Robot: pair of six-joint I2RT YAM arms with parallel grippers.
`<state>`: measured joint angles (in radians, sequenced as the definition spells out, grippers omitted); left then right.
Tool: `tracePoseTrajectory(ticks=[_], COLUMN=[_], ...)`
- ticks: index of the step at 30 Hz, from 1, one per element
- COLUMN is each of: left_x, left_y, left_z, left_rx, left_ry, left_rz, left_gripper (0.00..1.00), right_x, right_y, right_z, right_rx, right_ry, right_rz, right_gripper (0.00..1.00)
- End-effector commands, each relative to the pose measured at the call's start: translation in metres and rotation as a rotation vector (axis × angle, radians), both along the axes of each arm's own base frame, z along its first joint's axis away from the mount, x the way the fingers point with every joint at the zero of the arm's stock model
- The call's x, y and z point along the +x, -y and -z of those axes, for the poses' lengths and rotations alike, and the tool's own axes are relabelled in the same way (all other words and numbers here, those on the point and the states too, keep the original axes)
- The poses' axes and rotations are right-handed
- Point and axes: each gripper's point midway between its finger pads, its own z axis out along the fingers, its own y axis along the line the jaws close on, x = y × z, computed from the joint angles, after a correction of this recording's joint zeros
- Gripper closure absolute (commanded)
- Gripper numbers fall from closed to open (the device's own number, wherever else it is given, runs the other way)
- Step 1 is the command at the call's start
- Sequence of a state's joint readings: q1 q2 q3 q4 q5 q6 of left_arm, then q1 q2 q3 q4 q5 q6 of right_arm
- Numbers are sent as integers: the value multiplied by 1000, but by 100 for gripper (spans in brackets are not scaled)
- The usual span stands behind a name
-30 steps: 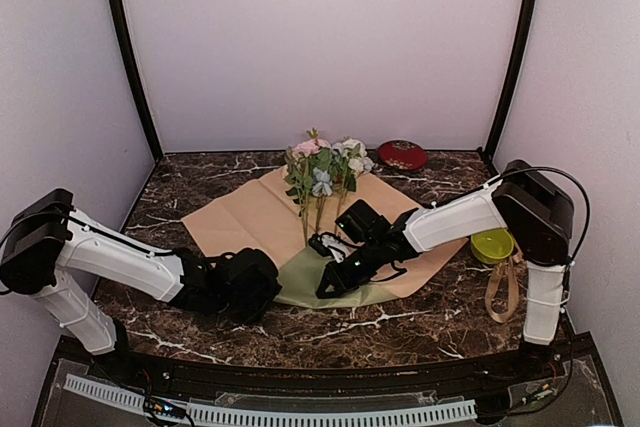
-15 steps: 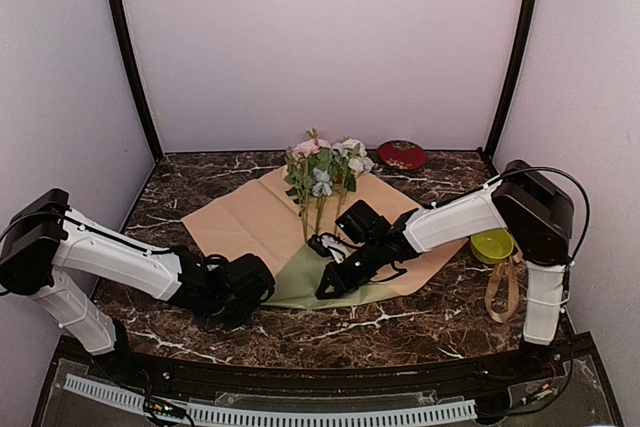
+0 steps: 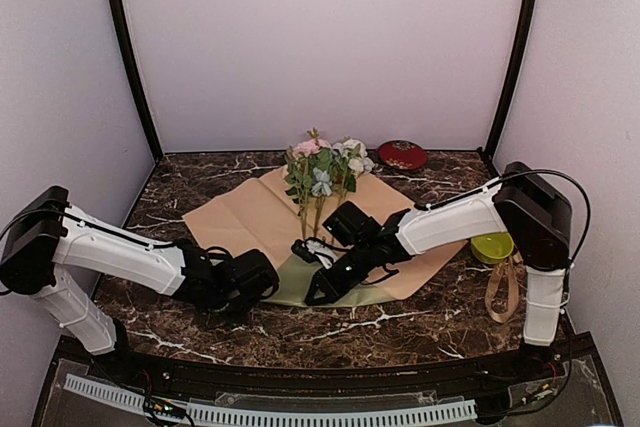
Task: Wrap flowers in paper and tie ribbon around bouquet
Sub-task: Pick up the one-fourth-folded wrapping paper from the center of the board, then fold the 1/4-folded wrapping paper at the center of the board.
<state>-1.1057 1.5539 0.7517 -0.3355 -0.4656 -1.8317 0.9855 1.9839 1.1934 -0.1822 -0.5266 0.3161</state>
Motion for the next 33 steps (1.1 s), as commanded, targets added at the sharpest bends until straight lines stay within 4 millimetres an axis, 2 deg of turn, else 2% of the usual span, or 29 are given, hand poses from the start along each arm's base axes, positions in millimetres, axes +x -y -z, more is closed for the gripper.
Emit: tracePoseTrajectory(ticks=[1, 3, 8, 12, 18, 26, 30, 33], left_x=[-1, 1, 4, 17, 34, 46, 48, 47], left_y=[-10, -8, -4, 17, 52, 96, 105, 107], left_z=[-4, -8, -19, -34, -63, -83, -90, -93], left_rx=[71, 81, 108, 118, 169, 189, 196, 195], left_ry=[15, 24, 55, 131, 232, 330, 349, 360], left_rz=[13, 26, 60, 169, 329, 527, 572, 588], left_gripper=[100, 100, 100, 100, 100, 100, 100, 100], right_x=[-1, 4, 17, 23, 25, 32, 39, 42], right_y=[-21, -20, -12, -6, -4, -11, -11, -7], right_z=[-18, -1, 27, 38, 37, 13, 1, 9], right_rx=[52, 1, -40, -60, -30, 71, 110, 101], right_ry=[6, -19, -105, -129, -165, -184, -176, -198], right_rz=[-48, -24, 60, 90, 107, 120, 142, 163], right_gripper=[95, 95, 96, 96, 96, 96, 95, 96])
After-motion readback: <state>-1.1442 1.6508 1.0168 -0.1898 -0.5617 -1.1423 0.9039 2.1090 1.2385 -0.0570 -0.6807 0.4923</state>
